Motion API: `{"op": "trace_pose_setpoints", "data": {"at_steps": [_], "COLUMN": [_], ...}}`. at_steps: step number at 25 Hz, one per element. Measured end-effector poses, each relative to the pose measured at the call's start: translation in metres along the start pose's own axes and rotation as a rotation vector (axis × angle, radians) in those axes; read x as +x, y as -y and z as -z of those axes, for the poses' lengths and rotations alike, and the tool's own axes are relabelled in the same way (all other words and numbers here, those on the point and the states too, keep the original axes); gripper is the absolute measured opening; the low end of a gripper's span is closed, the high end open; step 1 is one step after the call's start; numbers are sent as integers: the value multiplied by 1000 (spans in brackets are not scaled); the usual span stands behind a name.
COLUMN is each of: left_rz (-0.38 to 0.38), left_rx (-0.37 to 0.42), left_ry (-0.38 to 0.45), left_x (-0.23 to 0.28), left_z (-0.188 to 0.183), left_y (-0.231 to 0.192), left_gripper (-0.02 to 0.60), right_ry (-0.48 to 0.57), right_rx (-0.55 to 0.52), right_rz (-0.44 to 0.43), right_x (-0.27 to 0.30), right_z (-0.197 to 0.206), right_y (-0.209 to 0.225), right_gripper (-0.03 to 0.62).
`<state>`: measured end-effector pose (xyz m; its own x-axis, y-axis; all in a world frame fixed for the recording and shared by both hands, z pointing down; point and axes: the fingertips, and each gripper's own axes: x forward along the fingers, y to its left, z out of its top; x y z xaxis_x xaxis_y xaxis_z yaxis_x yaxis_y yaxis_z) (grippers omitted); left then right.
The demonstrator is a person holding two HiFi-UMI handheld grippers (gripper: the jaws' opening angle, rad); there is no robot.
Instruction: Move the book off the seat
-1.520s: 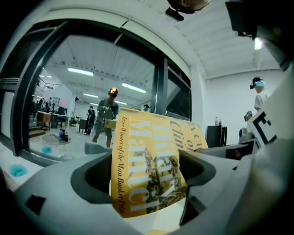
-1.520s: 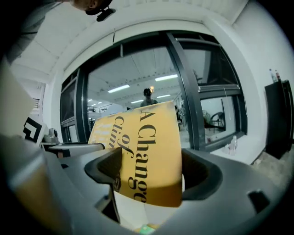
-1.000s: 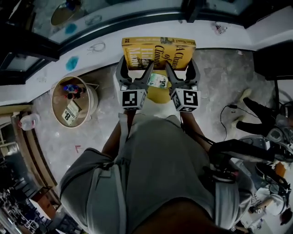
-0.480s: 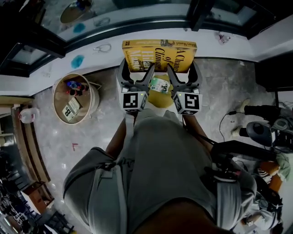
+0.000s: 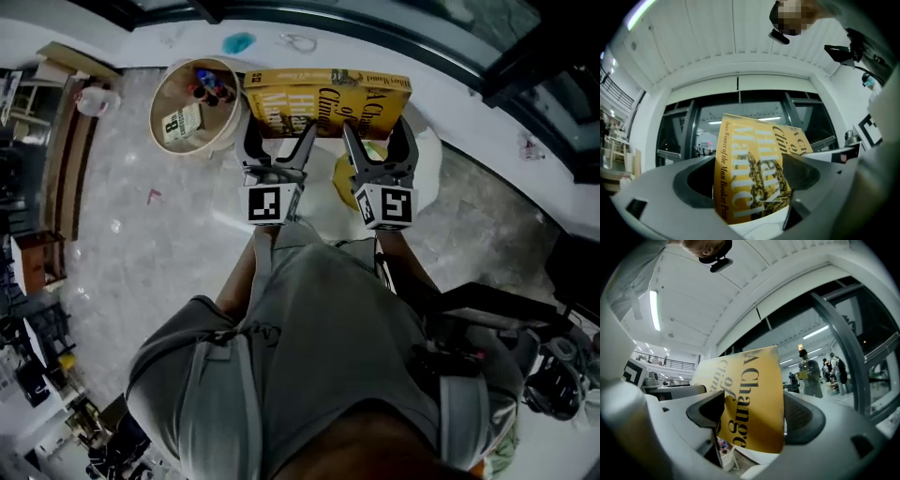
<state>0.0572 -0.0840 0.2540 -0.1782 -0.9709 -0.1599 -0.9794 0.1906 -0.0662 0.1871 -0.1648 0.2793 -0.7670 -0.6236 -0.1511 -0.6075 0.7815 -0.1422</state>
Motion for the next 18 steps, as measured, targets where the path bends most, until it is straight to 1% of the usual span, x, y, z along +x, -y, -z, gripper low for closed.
{"op": "trace_pose_setpoints", "data": {"at_steps": [2, 3, 5, 6, 7, 9, 11, 14, 16, 18], "left_rz": [-81, -100, -100, -98, -105, -129, -132, -139, -168, -206], "left_rx": [12, 21, 63, 71, 54, -8, -20, 5, 21, 10], "left_ry": [5, 14, 54, 72, 66, 16, 16, 55, 76, 87], "left_x": [-31, -45, -67, -73, -77, -84, -93, -113, -128, -143], "left_z": [-12, -18, -30, -34, -33, -23, -24, -37, -42, -42], "left_y": [-32, -45, -63, -68, -72, -83, -106, -161, -202, -242], "left_gripper": [436, 436, 436, 436, 436, 436, 436, 436, 434, 435], "right_ry": [3, 6, 13, 18, 26, 40, 39, 29, 17, 0], "right_rx": [5, -7, -27, -31, -31, -26, -39, -21, -11, -35], "right_rz": [-92, -125, -162, -170, -173, -171, -166, -162, -171, -188], "right_x": [12, 14, 14, 14, 13, 16, 24, 44, 59, 74], "right_z": [-1, -4, -11, -15, -19, -24, -22, -17, -12, -2], "right_y": [-42, -61, -91, -100, -106, -117, -139, -194, -234, -272], "right_gripper": [380, 380, 380, 380, 380, 380, 380, 380, 380, 380]}}
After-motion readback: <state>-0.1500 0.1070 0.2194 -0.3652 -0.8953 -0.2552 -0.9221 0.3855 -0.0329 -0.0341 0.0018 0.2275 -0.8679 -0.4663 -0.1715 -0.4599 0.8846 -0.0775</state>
